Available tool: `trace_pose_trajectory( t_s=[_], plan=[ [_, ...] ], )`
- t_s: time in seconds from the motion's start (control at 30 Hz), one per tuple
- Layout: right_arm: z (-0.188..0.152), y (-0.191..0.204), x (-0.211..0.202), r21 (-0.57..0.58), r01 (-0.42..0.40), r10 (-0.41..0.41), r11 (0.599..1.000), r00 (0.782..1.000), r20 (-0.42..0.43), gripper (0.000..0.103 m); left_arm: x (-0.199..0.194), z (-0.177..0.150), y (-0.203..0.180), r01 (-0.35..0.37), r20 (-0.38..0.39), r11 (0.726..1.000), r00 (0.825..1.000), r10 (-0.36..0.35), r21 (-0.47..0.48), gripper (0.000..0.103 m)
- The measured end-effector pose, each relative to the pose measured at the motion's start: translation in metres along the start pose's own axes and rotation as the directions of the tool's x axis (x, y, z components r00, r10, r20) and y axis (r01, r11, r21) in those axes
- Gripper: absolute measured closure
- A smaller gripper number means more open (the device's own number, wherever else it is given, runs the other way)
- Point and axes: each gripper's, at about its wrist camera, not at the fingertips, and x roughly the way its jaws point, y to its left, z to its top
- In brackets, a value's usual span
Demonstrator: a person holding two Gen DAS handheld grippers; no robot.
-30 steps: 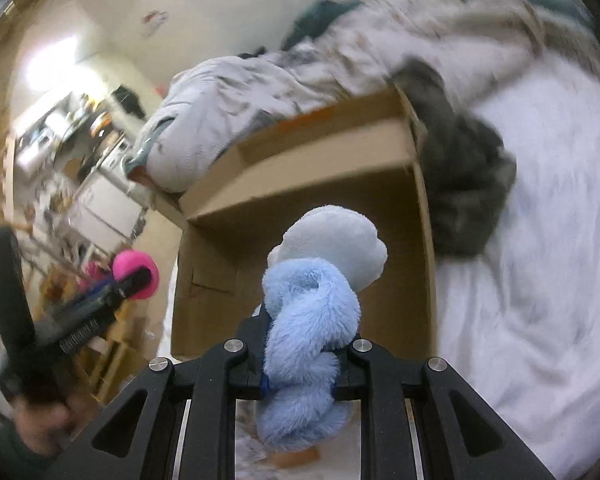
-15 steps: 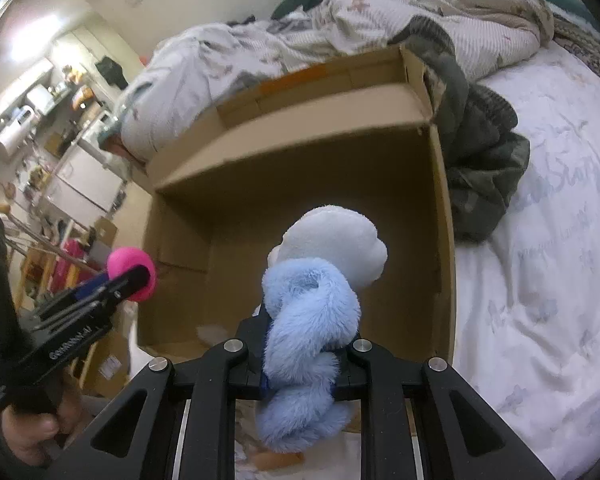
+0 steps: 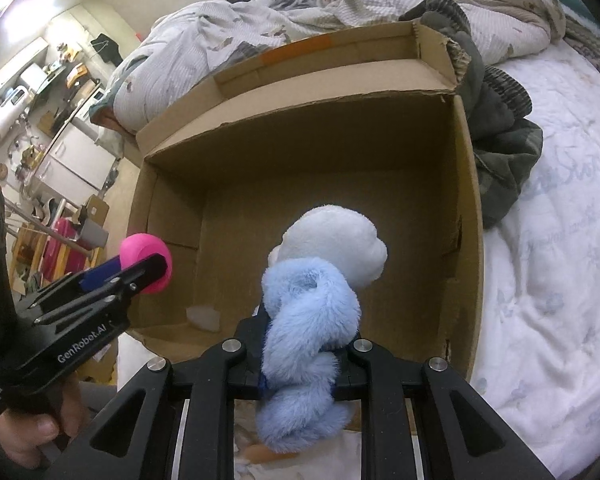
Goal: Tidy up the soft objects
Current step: 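Carry both toys over the box and open both tools to release them, then lift both open tools out of the box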
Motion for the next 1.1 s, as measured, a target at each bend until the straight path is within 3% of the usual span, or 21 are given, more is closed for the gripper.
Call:
trace_pose_trajectory(
  t_s=[0.5, 0.6, 0.67, 0.7, 0.73, 1.1],
  plan=[
    [0.000, 0.004, 0.007, -0.006, 0.014, -0.014, 1.000, 1.000, -0.022, 0.080, 0.004, -0.001, 0.003, -0.004, -0.016, 1.000, 1.000, 0.004, -0.024, 0.065],
    [0.000, 0.003, 0.008, 0.009, 0.016, -0.016, 1.000, 1.000, -0.021, 0.069, 0.009, -0.003, 0.005, -0.001, -0.048, 0.999, 0.999, -0.001, -0.040, 0.057],
    [0.001, 0.000, 0.008, 0.031, 0.012, -0.011, 0.999, 1.000, -0.023, 0.048, 0.010, -0.003, 0.006, -0.006, -0.052, 0.999, 0.999, 0.003, -0.048, 0.047],
    [0.001, -0.001, 0.007, 0.041, 0.008, -0.007, 0.999, 1.000, -0.016, 0.031, 0.010, -0.003, 0.006, -0.008, -0.052, 0.999, 0.999, 0.006, -0.052, 0.045],
    [0.001, -0.001, 0.004, 0.048, 0.005, -0.005, 0.999, 1.000, 0.005, 0.026, 0.009, -0.003, 0.006, -0.012, -0.052, 0.998, 0.999, 0.009, -0.054, 0.042],
    [0.005, -0.001, -0.004, 0.031, 0.016, -0.017, 0.999, 0.999, 0.040, 0.026, 0.001, -0.002, 0.005, -0.028, -0.020, 0.999, 0.999, 0.027, -0.035, 0.039]
  ],
)
